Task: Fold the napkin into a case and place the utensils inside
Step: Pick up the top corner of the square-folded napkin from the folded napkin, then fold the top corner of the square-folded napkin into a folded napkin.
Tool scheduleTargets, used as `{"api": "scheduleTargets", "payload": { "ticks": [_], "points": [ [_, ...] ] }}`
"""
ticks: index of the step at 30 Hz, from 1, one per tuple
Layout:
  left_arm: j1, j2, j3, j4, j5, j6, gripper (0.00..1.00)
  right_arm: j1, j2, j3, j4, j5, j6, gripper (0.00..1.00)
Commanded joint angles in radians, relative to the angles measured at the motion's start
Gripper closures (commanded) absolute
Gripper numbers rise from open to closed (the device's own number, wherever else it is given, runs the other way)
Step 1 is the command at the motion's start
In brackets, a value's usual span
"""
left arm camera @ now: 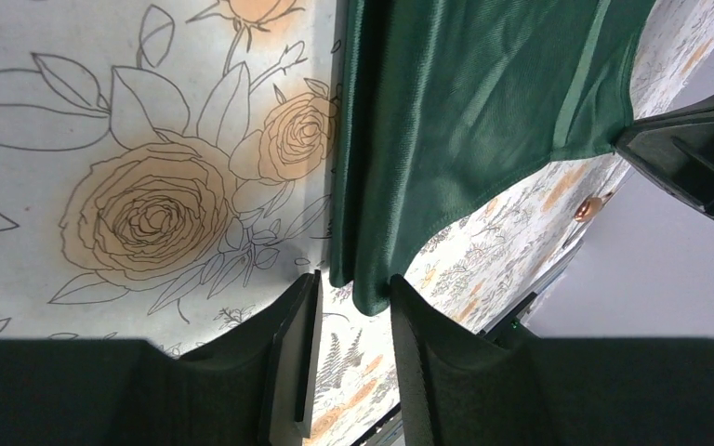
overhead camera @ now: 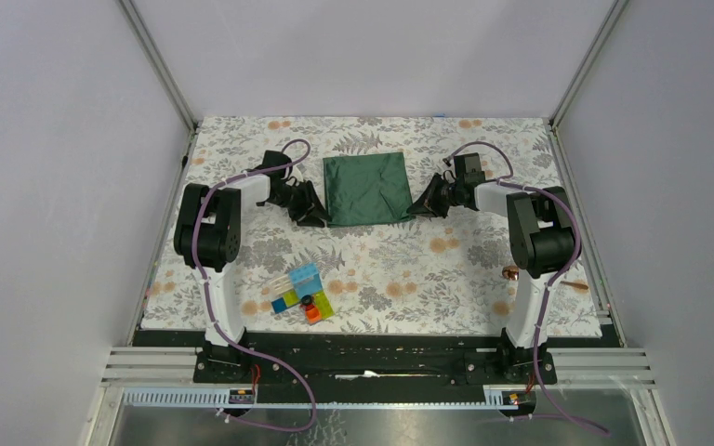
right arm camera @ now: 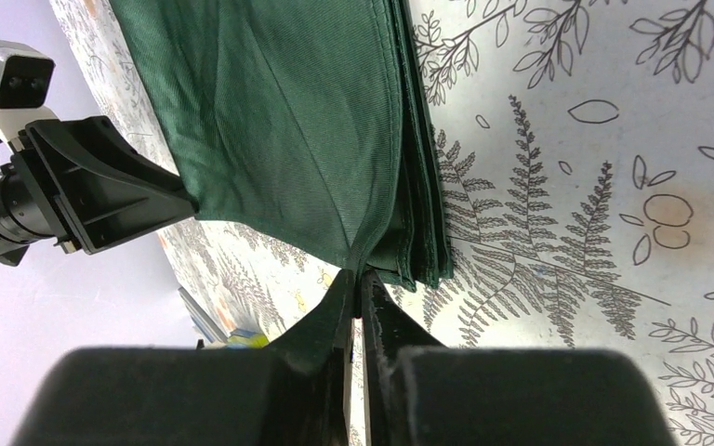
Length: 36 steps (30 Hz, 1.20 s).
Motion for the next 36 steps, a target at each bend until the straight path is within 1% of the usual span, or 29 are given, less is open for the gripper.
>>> {"api": "scheduleTargets", "payload": {
  "ticks": [1, 7, 13, 17, 22, 26, 32, 36],
  "points": [
    [-0.005, -0.049, -0.014, 0.027, -0.008, 0.013, 0.65, -0.001, -0.039, 0.021, -0.001, -0.014, -0.017, 1.0],
    [-0.011, -0.037, -0.025, 0.03, -0.015, 0.01, 0.73, 0.009, -0.007, 0.06, 0.012, -0.04, -0.037, 1.0],
    [-0.018, -0.014, -0.028, 0.019, -0.04, 0.017, 0.79, 0.076, 0.093, 0.161, 0.092, -0.091, -0.026, 1.0],
    [-0.018, -0.001, -0.025, 0.013, -0.053, 0.019, 0.81, 0.136, 0.204, 0.296, 0.132, -0.114, 0.01, 1.0],
    [-0.017, 0.016, -0.016, -0.001, -0.073, 0.028, 0.82, 0.199, 0.344, 0.521, 0.142, -0.114, 0.03, 1.0],
    [-0.015, 0.026, -0.003, -0.011, -0.085, 0.033, 0.83, 0.219, 0.456, 0.677, 0.172, -0.123, 0.068, 1.0],
    [-0.014, 0.043, 0.006, -0.015, -0.074, 0.037, 0.83, 0.232, 0.613, 0.838, 0.293, -0.13, 0.155, 1.0],
    [-0.012, 0.047, 0.007, -0.015, -0.07, 0.038, 0.83, 0.242, 0.715, 0.974, 0.33, -0.133, 0.206, 1.0]
  ]
}}
